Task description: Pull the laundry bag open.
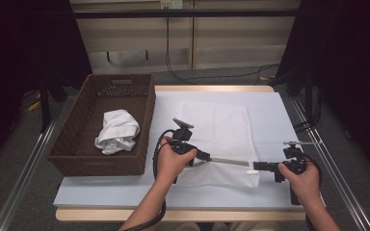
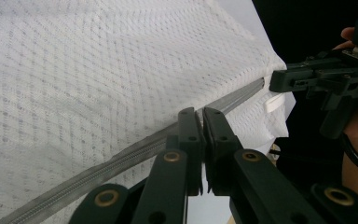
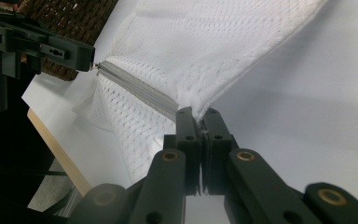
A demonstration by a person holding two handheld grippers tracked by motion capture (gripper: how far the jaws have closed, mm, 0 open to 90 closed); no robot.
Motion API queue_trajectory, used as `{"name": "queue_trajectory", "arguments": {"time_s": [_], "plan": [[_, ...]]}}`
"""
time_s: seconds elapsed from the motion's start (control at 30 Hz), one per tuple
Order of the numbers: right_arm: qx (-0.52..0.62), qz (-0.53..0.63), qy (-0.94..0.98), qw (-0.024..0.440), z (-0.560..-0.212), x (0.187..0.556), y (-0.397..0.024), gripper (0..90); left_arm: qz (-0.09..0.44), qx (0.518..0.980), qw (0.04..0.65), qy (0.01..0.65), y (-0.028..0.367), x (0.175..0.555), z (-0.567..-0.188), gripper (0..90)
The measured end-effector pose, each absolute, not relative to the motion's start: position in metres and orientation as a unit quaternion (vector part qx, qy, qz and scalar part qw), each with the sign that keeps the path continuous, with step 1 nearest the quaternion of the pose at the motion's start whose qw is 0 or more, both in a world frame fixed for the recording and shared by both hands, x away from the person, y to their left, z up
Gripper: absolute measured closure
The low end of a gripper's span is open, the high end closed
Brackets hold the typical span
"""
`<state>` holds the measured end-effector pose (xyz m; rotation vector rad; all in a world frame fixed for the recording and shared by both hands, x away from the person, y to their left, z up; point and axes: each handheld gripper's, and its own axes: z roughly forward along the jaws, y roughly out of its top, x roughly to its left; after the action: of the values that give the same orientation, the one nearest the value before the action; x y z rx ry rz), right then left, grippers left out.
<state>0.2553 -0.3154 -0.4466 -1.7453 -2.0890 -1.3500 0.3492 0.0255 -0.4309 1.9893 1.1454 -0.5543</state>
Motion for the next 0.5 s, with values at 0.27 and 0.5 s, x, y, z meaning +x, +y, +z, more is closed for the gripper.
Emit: {"name": "queue_trajectory", "arguments": {"time_s": [0.27, 0.5], "plan": [[-0.574, -0.444, -0.686, 0.049, -0.4469, 0.2554, -0.3166, 88.4, -0.211, 0.782, 0.376, 0.45, 0.0315, 0.3502, -0.4325, 86.8], [-0.573, -0.445, -0.686, 0.047, -0.4467, 0.2552, -0.3169, 88.4, -0.203, 0.786, 0.373, 0.45, 0.0345, 0.3503, -0.4305, 86.7]]}}
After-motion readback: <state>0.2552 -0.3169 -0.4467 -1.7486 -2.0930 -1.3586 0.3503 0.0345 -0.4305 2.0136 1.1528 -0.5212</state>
